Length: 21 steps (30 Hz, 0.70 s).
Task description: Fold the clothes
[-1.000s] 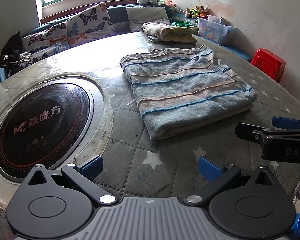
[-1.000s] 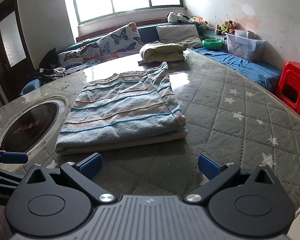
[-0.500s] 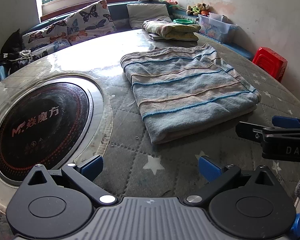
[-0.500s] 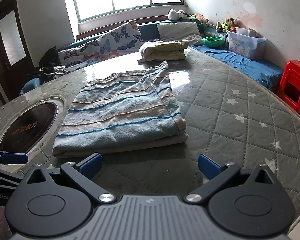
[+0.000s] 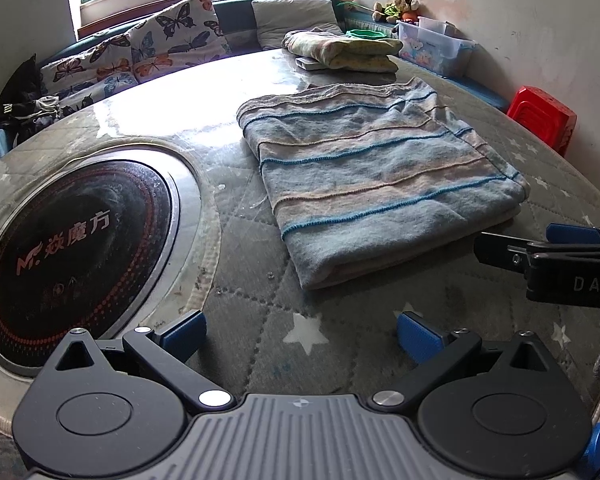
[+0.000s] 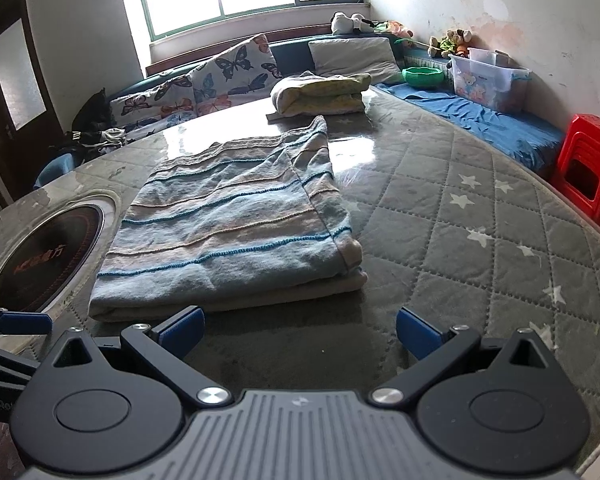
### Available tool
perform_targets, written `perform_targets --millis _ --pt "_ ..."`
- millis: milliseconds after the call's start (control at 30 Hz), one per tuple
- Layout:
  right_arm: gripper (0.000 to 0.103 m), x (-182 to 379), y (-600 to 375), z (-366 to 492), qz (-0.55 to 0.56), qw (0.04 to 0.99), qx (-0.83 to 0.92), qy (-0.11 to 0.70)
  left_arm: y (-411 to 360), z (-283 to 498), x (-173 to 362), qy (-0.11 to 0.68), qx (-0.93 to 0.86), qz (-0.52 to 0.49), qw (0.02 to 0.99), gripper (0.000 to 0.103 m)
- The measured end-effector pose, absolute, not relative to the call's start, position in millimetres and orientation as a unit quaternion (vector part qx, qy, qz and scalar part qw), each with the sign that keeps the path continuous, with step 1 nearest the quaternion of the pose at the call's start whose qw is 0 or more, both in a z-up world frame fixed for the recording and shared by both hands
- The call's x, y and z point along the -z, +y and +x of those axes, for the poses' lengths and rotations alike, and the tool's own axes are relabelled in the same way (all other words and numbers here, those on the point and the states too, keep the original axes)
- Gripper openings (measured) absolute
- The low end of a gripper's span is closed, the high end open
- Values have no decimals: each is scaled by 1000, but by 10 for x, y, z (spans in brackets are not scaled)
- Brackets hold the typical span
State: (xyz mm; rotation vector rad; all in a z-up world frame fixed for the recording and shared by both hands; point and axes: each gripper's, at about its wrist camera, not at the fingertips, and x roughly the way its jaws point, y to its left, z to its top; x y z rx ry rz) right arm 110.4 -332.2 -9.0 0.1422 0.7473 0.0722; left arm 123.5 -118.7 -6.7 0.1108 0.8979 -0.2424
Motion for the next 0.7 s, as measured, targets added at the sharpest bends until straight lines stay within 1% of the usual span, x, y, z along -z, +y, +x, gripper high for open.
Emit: perform_targets --millis 700 --pt "103 118 -3310 1196 66 927 -36 368 -1192 1326 33 427 110 55 896 103"
